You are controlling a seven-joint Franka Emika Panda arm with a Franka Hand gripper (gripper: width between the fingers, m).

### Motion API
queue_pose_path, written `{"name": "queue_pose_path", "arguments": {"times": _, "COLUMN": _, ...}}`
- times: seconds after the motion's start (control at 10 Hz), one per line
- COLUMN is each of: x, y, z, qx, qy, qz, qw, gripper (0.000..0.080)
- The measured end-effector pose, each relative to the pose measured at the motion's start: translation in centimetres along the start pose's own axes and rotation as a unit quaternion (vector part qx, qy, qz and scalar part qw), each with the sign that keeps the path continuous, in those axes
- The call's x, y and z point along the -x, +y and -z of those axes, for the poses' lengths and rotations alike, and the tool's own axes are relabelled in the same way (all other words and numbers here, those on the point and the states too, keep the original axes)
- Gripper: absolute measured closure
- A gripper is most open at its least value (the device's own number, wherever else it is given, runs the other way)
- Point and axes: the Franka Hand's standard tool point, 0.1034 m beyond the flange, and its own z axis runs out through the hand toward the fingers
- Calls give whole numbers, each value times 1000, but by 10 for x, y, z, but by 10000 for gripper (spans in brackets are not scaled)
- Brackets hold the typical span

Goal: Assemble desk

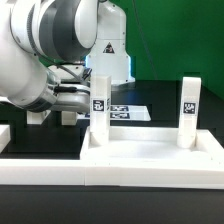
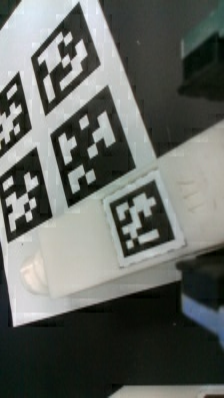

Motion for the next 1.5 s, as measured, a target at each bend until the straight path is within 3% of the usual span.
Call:
{"name": "queue_pose_path", "arguments": {"times": 0.1, "x": 0, "y": 0, "z": 0, "qx": 0, "qy": 0, "qz": 0, "qw": 1000, "gripper": 519}}
{"name": "queue_pose_path", "arguments": {"times": 0.9, "x": 0, "y": 0, "z": 1, "qx": 0, "qy": 0, "qz": 0, "qw": 1000, "gripper": 514}}
{"name": "queue_pose_path", "arguments": {"times": 1.0, "x": 13, "y": 2, "z": 13, "qx": -6, "qy": -13, "qz": 5, "qw": 1000, "gripper": 514}}
{"name": "queue_pose_path", "arguments": {"times": 1.2, "x": 45, "y": 0, "z": 52, "qx": -21, "qy": 9, "qz": 16, "qw": 1000, "gripper": 514}}
{"name": "queue_pose_path", "arguments": {"times": 1.3, "x": 61, "y": -6, "z": 59, "qx": -28, "qy": 10, "qz": 17, "qw": 999, "gripper": 514}}
{"name": "queue_pose_path", "arguments": {"times": 1.5, "x": 97, "y": -36, "z": 79, "qx": -30, "qy": 40, "qz": 6, "qw": 999, "gripper": 512}}
